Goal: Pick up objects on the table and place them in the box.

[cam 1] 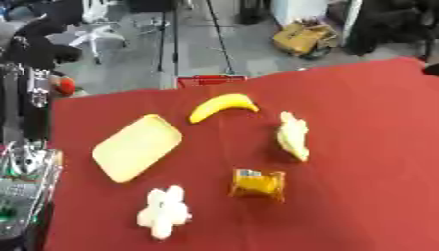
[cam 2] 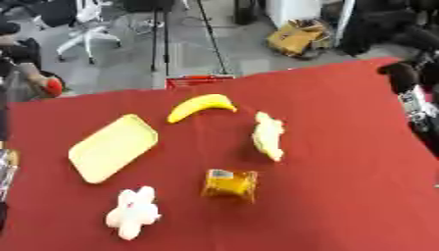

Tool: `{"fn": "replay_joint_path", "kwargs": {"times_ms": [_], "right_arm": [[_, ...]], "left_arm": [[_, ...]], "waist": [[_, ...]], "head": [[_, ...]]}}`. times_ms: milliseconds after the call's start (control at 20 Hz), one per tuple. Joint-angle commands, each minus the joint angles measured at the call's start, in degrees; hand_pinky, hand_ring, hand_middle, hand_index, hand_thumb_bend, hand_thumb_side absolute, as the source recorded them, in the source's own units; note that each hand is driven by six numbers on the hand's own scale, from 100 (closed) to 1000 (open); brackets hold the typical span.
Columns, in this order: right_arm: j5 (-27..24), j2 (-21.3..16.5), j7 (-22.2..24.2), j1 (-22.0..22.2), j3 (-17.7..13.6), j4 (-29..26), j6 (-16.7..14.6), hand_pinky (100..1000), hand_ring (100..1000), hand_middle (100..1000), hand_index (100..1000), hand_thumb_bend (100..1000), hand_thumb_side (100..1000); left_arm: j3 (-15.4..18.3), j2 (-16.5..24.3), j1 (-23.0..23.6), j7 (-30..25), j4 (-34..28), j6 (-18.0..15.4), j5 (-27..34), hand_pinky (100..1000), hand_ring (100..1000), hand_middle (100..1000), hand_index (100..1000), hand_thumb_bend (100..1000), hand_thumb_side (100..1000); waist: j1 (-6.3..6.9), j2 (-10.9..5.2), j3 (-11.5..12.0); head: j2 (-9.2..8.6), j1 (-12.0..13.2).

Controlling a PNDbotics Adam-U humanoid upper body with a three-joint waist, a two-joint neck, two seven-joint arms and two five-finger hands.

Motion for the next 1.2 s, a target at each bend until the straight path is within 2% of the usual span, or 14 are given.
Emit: {"fn": "replay_joint_path", "kwargs": {"times_ms": [50,350,550,650,750,800,950,1050,1200], "right_arm": [[0.25,-0.71,-0.03,-0.47,-0.2,-1.08,0.08,749,668,846,950,451,803],[0.21,-0.84,0.13,-0.5,-0.04,-0.99,0.07,750,668,846,950,451,804],[0.21,-1.02,0.2,-0.42,0.02,-0.92,0.06,750,669,846,950,451,804],[0.21,-1.13,0.26,-0.32,0.08,-0.87,0.05,750,669,846,950,451,804],[0.2,-1.16,0.26,-0.24,0.08,-0.84,0.05,750,669,846,950,451,804],[0.2,-1.2,0.32,-0.22,0.17,-0.81,0.04,750,669,846,950,452,805],[0.14,-1.19,0.5,-0.13,0.35,-0.73,0.01,750,669,846,950,452,805],[0.13,-1.21,0.61,-0.11,0.43,-0.72,-0.02,750,669,846,950,453,805],[0.08,-1.28,0.63,-0.1,0.47,-0.71,-0.03,750,669,846,950,453,805]], "left_arm": [[0.02,1.92,-1.06,-1.33,-0.79,0.39,-1.3,653,589,709,813,684,804],[-2.28,9.14,-2.18,-9.75,1.8,2.51,-8.24,659,581,701,820,679,796],[-4.42,14.93,-3.27,-19.31,4.2,3.64,-13.85,675,597,708,828,711,782],[-6.33,18.38,-4.16,-26.31,5.46,3.78,-17.87,686,610,717,835,730,770],[-7.17,19.92,-4.9,-31.49,6.03,3.57,-20.53,690,616,720,836,737,766],[-9.2,21.84,-5.66,-35.31,6.77,3.01,-22.16,708,651,721,838,776,714],[-14.13,24.97,-9.31,-47.25,9.29,0.61,-27.01,718,675,723,835,797,686],[-16.42,25.65,-11.45,-52.76,10.6,-0.9,-29.35,722,689,724,834,814,668],[-18.89,25.51,-13.94,-57.64,12.12,-2.63,-32.7,720,698,718,830,872,641]], "waist": [[-1.17,0.21,-0.06],[-0.88,-0.13,-0.44],[-0.67,-0.5,-0.54],[-0.55,-0.77,-0.56],[-0.5,-0.92,-0.54],[-0.41,-1.11,-0.66],[-0.4,-1.45,-0.72],[-0.42,-1.54,-0.8],[-0.37,-1.57,-0.92]], "head": [[-0.42,-0.06],[-0.4,0.05],[-0.2,-0.03],[-0.12,-0.12],[-0.06,-0.2],[0.02,-0.13],[0.1,-0.18],[0.1,-0.14],[0.16,-0.17]]}}
